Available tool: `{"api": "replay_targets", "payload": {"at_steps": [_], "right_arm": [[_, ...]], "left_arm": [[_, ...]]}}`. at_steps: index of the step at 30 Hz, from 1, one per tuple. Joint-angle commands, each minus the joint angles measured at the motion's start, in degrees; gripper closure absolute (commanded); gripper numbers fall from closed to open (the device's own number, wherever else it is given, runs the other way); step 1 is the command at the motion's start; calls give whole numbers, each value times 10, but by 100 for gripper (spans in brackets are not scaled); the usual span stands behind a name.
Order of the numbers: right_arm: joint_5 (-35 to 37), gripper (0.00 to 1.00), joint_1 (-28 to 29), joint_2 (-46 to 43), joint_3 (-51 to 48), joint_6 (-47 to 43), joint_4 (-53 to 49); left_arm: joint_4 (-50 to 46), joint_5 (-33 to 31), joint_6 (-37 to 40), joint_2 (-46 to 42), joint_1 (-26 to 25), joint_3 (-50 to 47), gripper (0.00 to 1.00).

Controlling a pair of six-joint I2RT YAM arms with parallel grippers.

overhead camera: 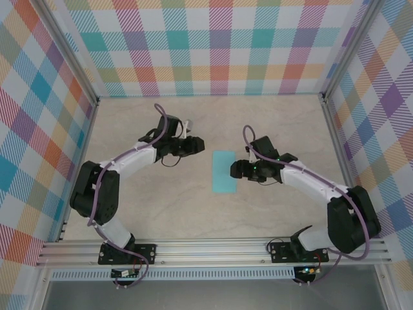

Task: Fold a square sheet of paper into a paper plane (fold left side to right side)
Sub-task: First fold the square sheet of paper in half at the center of the table, then fold the triangle a second time at the center of the table.

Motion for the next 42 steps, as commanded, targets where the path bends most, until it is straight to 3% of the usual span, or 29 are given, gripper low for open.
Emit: {"api": "replay_targets", "payload": {"at_steps": [1, 13, 25, 33, 42], "right_arm": [[13, 21, -19, -14, -21, 5, 3], [-26, 16, -43, 62, -4, 64, 103], [-63, 27, -67, 201, 94, 46, 156], [-98, 29, -81, 268, 151, 22, 168], [-124, 30, -81, 330, 194, 25, 175]], "left_arm": [[28, 9, -40, 16, -45, -34, 60], [30, 8, -80, 116, -94, -5, 63], [6, 8, -66, 92, -97, -15, 63], [10, 6, -73, 60, -100, -15, 64], [22, -2, -72, 97, -105, -12, 64]]}}
